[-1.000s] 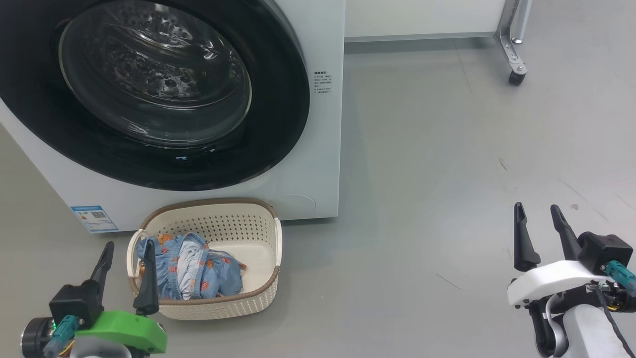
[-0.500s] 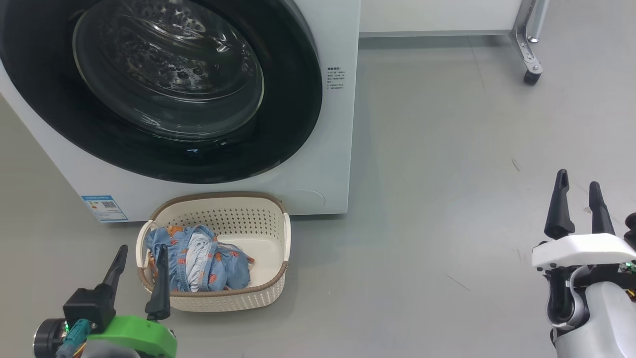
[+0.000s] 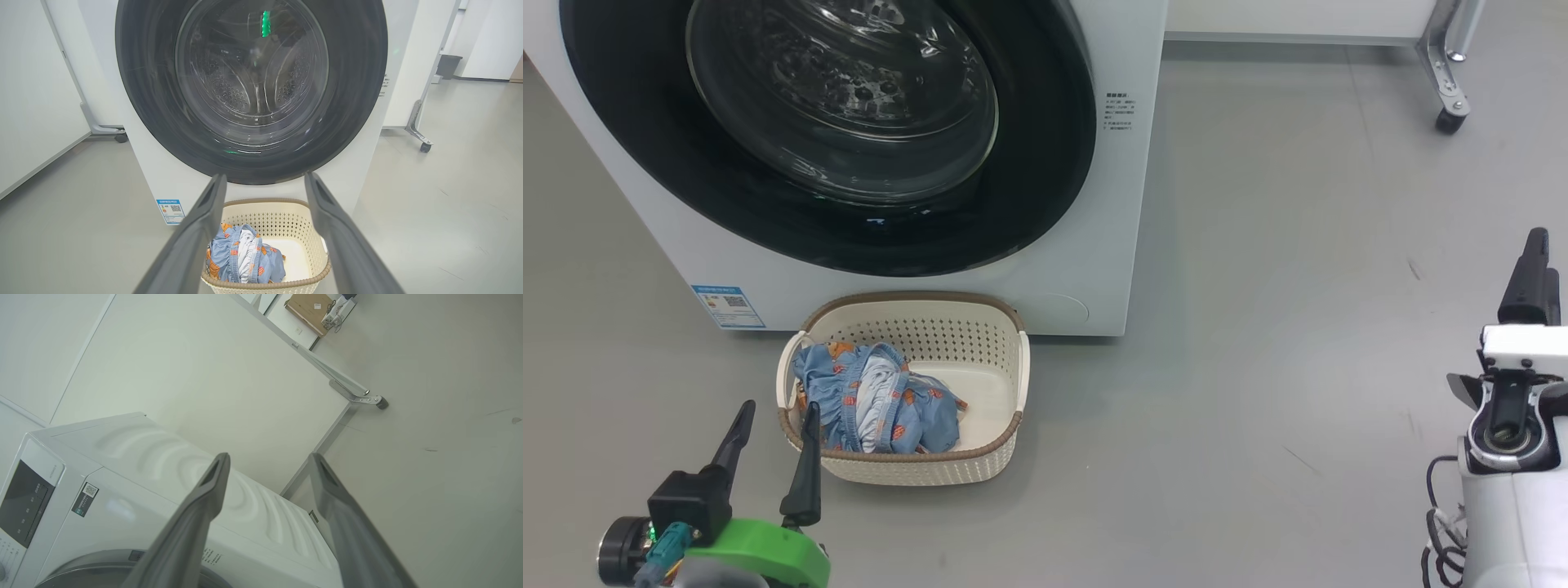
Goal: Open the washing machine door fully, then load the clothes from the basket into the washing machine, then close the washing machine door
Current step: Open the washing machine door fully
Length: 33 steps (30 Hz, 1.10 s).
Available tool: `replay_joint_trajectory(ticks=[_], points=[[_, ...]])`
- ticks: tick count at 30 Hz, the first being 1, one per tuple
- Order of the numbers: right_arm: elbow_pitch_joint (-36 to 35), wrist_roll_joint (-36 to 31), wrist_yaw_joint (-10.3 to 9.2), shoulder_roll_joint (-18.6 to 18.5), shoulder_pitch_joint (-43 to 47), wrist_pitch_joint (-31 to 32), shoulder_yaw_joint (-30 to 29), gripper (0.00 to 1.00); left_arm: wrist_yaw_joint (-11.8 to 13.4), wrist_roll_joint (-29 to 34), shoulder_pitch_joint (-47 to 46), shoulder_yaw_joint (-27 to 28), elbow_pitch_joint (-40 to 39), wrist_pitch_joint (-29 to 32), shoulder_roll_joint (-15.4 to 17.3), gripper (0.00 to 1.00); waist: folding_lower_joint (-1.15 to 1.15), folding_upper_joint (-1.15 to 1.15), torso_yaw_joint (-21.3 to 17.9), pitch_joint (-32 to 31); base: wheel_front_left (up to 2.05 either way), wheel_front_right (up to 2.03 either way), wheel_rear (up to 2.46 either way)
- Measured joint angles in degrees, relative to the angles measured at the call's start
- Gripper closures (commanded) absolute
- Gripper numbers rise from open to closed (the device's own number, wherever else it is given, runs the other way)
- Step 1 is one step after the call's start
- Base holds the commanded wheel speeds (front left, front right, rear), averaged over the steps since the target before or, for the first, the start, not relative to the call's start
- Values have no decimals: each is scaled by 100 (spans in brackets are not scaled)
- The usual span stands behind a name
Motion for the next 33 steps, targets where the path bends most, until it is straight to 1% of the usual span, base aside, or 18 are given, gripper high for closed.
replay_joint_trajectory(ticks=[1,2,8,15,20,23,33], points=[[16,200,2,0,-83,68,-43,76,0,-1,0,-13,-3,0,0,0,0,0,27,15,0,0,0],[27,387,2,-1,-165,146,-76,100,0,-2,-2,-43,-7,0,-1,0,0,0,55,31,0,0,0],[132,1129,3,-10,-611,683,-147,100,-23,-44,-7,-170,-64,0,-4,0,0,0,210,151,0,0,0],[302,1651,-12,-30,-1080,1385,-147,100,-24,-103,-47,-336,-164,0,-7,0,0,0,369,353,0,0,0],[385,1846,-207,-43,-1407,1985,-13,100,-24,-183,-168,-456,-201,0,-8,0,0,0,481,524,0,0,0],[383,2034,-278,-65,-1642,2303,11,100,-24,-222,-197,-538,-243,0,-11,0,0,0,550,633,0,0,0],[281,2271,-563,-359,-2352,3081,136,100,-24,-519,-460,-773,-412,-1,-18,0,0,0,814,1019,0,0,0]])
